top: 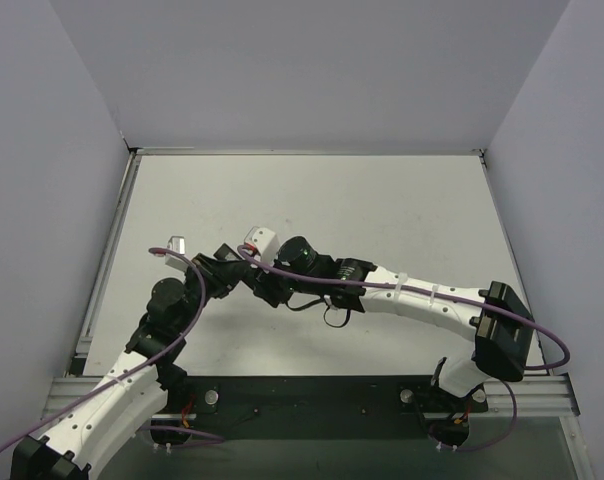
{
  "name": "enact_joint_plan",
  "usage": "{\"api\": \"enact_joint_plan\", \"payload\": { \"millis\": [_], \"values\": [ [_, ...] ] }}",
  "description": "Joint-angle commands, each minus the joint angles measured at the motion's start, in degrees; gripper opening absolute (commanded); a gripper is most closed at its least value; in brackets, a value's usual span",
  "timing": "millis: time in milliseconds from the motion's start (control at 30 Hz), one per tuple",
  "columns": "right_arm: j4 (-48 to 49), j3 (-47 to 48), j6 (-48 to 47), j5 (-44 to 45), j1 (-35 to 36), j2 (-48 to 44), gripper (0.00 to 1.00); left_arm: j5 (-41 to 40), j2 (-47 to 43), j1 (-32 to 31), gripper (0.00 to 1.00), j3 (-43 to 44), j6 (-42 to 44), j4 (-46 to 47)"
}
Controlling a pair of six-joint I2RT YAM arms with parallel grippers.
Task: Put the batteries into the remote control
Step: Remove the battery cover from the remote control, then place the battery cover at the center of the board.
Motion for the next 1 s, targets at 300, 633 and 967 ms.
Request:
{"api": "enact_joint_plan", "payload": {
  "millis": [300, 633, 967],
  "values": [
    [-14.47, -5.9, -0.95, -0.67, 0.8, -3.74, 0.17, -12.4, -3.5, 6.09, 0.0, 2.11, -1.21, 1.89],
    [-15.0, -7.4, 0.8, 3.98, -1.2, -6.03, 0.17, -8.97, -2.8, 6.97, 0.0, 2.03, 2.82, 2.59],
    [-20.54, -9.07, 14.08, 7.59, -21.6, -1.29, 0.22, 3.33, -3.68, 7.15, 0.0, 1.94, 7.49, 2.85]
  ]
}}
